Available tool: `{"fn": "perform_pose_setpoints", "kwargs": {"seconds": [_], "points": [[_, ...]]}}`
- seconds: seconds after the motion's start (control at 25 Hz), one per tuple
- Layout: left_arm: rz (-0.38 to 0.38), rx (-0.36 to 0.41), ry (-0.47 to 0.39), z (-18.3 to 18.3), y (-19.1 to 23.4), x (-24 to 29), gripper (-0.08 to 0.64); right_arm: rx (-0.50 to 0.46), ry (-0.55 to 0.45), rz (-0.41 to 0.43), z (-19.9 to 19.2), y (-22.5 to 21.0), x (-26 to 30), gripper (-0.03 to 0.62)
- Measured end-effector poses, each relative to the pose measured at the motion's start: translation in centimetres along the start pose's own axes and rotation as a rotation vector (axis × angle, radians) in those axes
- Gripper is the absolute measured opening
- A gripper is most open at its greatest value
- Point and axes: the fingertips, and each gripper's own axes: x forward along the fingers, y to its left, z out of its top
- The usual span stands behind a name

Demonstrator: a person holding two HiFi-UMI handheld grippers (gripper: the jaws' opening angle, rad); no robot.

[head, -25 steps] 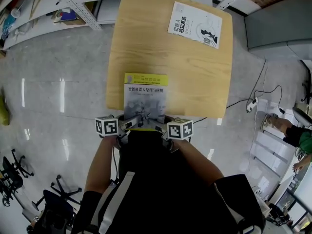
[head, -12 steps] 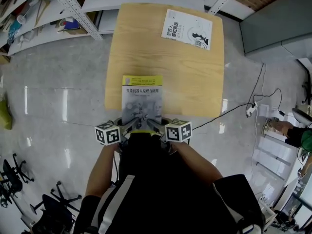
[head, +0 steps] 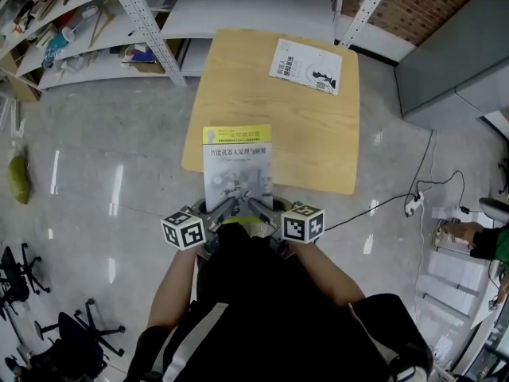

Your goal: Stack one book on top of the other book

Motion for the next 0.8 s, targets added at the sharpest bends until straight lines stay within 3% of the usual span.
{"fn": "perform_pose_setpoints", "kwargs": {"seconds": [0.44,0.8], "points": [[-0.101,0.145,-0.065,3.0,-6.9,-3.2,0.123,-0.025,-0.138,0.030,1.4,5.4,-4.1,0.099],[-0.210,0.178,-0.086,1.1,-11.9,-7.3,0.121,-0.072,-0.235,-0.002,-1.7,10.2,-7.7,0.098]]}}
